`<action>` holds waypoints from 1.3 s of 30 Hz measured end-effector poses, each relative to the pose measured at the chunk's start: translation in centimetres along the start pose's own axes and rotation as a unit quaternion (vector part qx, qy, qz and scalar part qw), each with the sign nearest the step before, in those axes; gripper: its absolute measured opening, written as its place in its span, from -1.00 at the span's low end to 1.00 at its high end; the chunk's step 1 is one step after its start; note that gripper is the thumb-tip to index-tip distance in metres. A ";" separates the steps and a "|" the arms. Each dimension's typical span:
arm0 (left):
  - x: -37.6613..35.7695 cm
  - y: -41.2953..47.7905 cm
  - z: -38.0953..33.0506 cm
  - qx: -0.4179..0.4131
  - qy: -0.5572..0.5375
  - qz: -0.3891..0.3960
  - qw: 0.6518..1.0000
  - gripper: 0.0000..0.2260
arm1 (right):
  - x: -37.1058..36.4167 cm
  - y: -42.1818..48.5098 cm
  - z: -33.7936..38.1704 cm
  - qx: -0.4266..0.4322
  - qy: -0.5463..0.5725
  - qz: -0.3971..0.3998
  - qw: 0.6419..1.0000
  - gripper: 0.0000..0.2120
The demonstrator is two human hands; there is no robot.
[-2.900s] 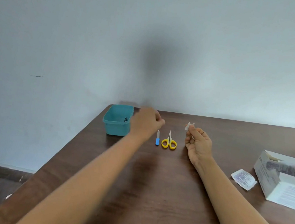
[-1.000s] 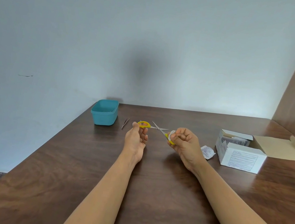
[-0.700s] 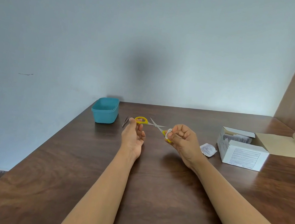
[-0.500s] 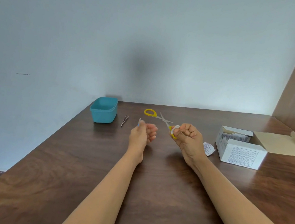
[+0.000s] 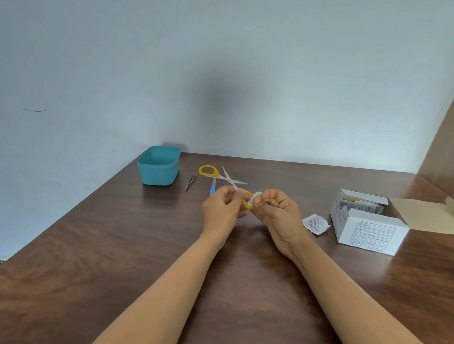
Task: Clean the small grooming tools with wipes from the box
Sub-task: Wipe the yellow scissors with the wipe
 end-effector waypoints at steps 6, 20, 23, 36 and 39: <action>0.0 0.0 0.0 0.011 0.036 0.100 0.994 -0.84 | 1.7 0.2 0.5 -0.033 0.014 -0.148 0.988 -0.79; -0.3 -0.1 0.6 -0.068 0.208 0.175 0.960 -0.87 | 2.0 0.4 0.6 0.012 -0.064 -0.148 0.987 -0.77; -0.3 0.0 0.7 -0.071 0.216 0.168 0.959 -0.86 | 1.9 0.5 0.6 0.006 -0.056 -0.148 0.987 -0.85; -0.2 0.1 0.5 -0.100 0.249 0.183 0.946 -0.89 | 2.1 0.6 0.4 -0.028 -0.081 -0.149 0.985 -0.90; -0.2 0.1 0.6 -0.103 0.263 0.183 0.942 -0.89 | 2.1 0.5 0.6 -0.028 -0.074 -0.155 0.985 -0.84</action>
Point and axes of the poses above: each hand's wrist, its own y-axis towards the middle knuckle, its own x-axis out of the back of the hand, z = x × y, the point moved 2 cm from there along y, towards the middle knuckle, and after that the axes turned 14 degrees about -y, right-handed, at the moved point
